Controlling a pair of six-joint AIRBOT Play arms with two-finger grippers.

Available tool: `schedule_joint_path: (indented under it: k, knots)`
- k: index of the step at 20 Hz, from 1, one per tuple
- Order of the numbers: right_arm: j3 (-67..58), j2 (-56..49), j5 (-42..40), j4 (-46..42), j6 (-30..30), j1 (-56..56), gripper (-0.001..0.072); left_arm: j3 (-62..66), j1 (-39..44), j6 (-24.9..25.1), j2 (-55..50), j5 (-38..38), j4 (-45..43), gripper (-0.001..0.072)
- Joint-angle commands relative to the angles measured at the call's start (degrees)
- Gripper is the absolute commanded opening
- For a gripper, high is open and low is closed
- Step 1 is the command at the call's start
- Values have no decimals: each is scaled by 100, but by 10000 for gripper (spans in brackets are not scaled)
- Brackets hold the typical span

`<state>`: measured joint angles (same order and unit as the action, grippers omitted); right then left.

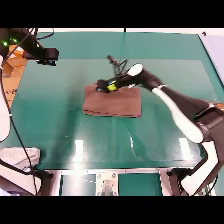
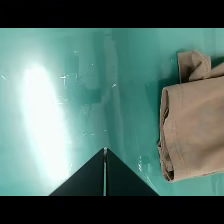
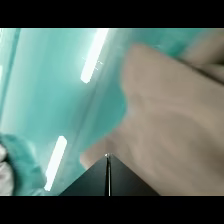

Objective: Fold the shirts.

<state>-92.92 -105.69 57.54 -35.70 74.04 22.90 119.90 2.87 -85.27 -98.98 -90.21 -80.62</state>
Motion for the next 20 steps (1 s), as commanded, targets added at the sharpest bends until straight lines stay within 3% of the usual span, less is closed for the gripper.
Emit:
schedule_joint_path:
  k: [1,4,5,6,7,8,12,17,18,19,20]
  knots:
    - [337,616,1119,-365,52,-1123,14,2,-9,24,4,13,-22,27]
    - [1845,1733,789,-828,57,-2302,18,-39,-9,24,4,20,-24,27]
    - [2382,2006,785,-828,52,-2767,149,-127,-9,24,4,44,-22,27]
    - [2782,2131,737,-782,42,-3147,422,-254,-9,24,4,90,-22,27]
    - [3099,2133,719,-691,-146,-3421,596,-365,-9,24,4,144,-22,27]
    - [3357,2094,627,-629,-291,-3550,597,-437,-9,24,4,181,-22,27]
    - [3797,1554,-214,68,-437,-3003,596,-468,-9,-20,4,321,-11,27]
    - [3394,713,-828,1504,-684,-1792,573,-468,-9,-17,4,308,0,27]
    - [3248,658,-824,1628,-680,-1692,442,-468,-9,-20,4,278,0,27]
    - [3097,671,-793,1696,-682,-1648,69,-468,-9,-20,4,245,0,27]
    - [2903,710,-682,1714,-678,-1650,15,-468,-9,-17,4,236,0,28]
